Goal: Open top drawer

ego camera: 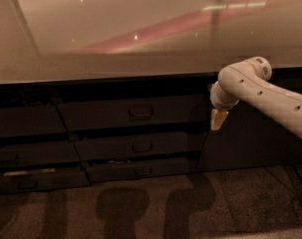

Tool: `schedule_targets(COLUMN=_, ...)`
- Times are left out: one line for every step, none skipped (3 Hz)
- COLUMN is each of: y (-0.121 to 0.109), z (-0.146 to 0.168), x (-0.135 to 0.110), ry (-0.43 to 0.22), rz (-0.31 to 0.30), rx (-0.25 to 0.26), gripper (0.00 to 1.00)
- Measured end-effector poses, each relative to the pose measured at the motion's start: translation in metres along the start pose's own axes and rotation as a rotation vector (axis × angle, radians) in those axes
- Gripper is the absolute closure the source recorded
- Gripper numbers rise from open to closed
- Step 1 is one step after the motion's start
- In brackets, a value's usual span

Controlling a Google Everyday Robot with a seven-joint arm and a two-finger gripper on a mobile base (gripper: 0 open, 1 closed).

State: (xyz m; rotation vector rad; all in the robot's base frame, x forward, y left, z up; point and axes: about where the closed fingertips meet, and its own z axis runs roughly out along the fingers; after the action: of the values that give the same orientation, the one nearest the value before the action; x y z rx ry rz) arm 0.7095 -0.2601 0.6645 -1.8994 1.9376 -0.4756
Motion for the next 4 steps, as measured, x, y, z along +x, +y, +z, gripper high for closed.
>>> schedule_targets(y=0.003, z=0.006, x=0.002, ry=0.001, rz=0.006, rx=-0.018, gripper=0.0)
schedule_targets(y=0.026, z=0.028, x=0.0, ry=-0.058, rz=-0.016, rx=-0.076, gripper=0.0)
schedule_targets(y=0.034, z=0.034, x=-0.005, ry=-0.084, rz=-0.092, rx=-0.088, gripper=0.0)
schedule_targets(y=0.025, z=0.035, x=-0.011, ry=-0.026, rz=-0.103, rx=-0.1, gripper=0.0)
